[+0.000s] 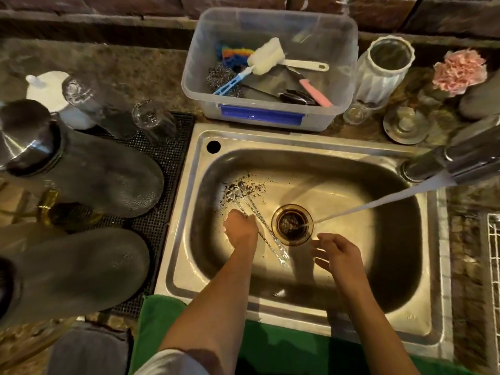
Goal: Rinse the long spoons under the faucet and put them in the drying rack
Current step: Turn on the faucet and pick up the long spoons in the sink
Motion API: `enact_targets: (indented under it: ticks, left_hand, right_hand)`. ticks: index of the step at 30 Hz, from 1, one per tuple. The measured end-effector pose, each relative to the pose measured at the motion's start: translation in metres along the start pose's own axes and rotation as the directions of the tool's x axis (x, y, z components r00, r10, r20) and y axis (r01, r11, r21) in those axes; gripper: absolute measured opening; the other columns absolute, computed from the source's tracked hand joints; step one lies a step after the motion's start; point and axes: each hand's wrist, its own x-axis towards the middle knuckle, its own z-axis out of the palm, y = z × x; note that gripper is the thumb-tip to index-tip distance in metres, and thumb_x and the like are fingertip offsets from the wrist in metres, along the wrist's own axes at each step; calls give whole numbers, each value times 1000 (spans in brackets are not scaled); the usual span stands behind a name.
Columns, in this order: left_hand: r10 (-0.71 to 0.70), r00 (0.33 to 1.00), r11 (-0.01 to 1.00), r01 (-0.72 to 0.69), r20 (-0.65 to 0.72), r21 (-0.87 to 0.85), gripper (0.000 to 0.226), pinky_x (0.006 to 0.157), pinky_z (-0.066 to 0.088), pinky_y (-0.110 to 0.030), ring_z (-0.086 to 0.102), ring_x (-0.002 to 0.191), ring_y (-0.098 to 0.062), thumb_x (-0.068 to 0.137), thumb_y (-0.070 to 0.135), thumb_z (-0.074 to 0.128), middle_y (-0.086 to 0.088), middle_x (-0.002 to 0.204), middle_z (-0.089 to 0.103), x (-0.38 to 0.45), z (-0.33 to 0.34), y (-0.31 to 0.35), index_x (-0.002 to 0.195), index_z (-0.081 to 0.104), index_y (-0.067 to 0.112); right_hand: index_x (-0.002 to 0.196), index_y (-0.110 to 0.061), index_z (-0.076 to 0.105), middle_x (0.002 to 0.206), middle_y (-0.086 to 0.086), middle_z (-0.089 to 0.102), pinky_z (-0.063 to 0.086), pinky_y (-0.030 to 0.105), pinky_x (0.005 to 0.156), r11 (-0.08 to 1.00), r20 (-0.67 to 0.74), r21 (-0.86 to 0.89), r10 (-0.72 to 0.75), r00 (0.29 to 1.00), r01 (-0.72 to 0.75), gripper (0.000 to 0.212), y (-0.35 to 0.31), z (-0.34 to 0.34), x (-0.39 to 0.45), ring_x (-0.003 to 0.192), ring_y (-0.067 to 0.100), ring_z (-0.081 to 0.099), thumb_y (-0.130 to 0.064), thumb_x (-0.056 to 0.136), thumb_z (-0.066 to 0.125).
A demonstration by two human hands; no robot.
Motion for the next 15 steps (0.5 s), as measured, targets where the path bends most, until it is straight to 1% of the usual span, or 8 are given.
enact_targets:
  ticks: [4,6,8,9,10,12,14,15]
  left_hand:
    - [7,1000,999,-7,-10,50,15,81,59,-42,70,91,-34,84,10,73,-17,96,73,2,-1,-1,97,70,2]
    - [4,1000,999,-4,-10,39,10,81,59,-43,70,89,-33,84,8,73,-16,92,74,2,-2,-2,93,71,3]
    - [-5,1000,1000,5,-6,-2,6,82,59,-43,72,85,-31,83,8,73,-13,87,74,-1,-4,-3,88,71,7]
    - [-6,1000,999,5,-7,-32,5,80,60,-44,72,81,-29,82,7,73,-12,83,73,-4,-4,-3,83,69,9]
    - [-3,1000,998,2,-15,-68,10,79,60,-44,71,77,-27,81,6,73,-10,80,72,-8,-5,-1,77,67,12]
    - [4,999,988,-9,-37,-152,20,75,61,-44,71,74,-28,79,6,74,-9,76,71,-18,-8,4,69,60,17]
    - [3,999,971,-14,-46,-238,23,75,61,-44,72,77,-31,78,7,76,-12,80,73,-31,-12,13,69,58,18]
    - [2,999,960,-14,-41,-280,22,74,62,-43,73,77,-32,78,7,77,-13,80,73,-40,-14,19,70,59,17]
  right_hand:
    - [90,-20,69,101,18,73,51,59,97,1000,24,-10,-6,1000,6,26,-4,1,0,103,41,66,-9,101,49]
    - [87,-18,69,100,21,72,50,60,98,1000,40,-16,4,999,-3,28,-9,3,-3,104,43,65,-7,101,48]
    - [87,-12,70,100,25,71,51,59,96,999,86,-39,2,996,1,28,-14,2,-8,101,44,65,-6,101,47]
    - [89,-9,71,100,26,71,52,56,94,998,130,-58,-5,992,12,28,-15,2,-11,99,42,66,-6,101,47]
    - [90,-8,72,99,24,71,54,52,90,997,190,-68,-11,982,24,27,-16,0,-16,96,38,68,-7,102,47]
    - [95,-8,74,98,16,75,59,40,81,999,325,-38,-1,946,14,28,-14,0,-29,92,29,71,-13,103,48]
    - [102,-11,75,100,6,78,59,30,76,999,419,-27,31,907,-22,27,-9,3,-43,91,22,75,-19,104,49]
    - [105,-13,74,100,4,79,59,28,75,999,440,-42,33,898,-16,26,-6,5,-47,90,20,75,-20,105,49]
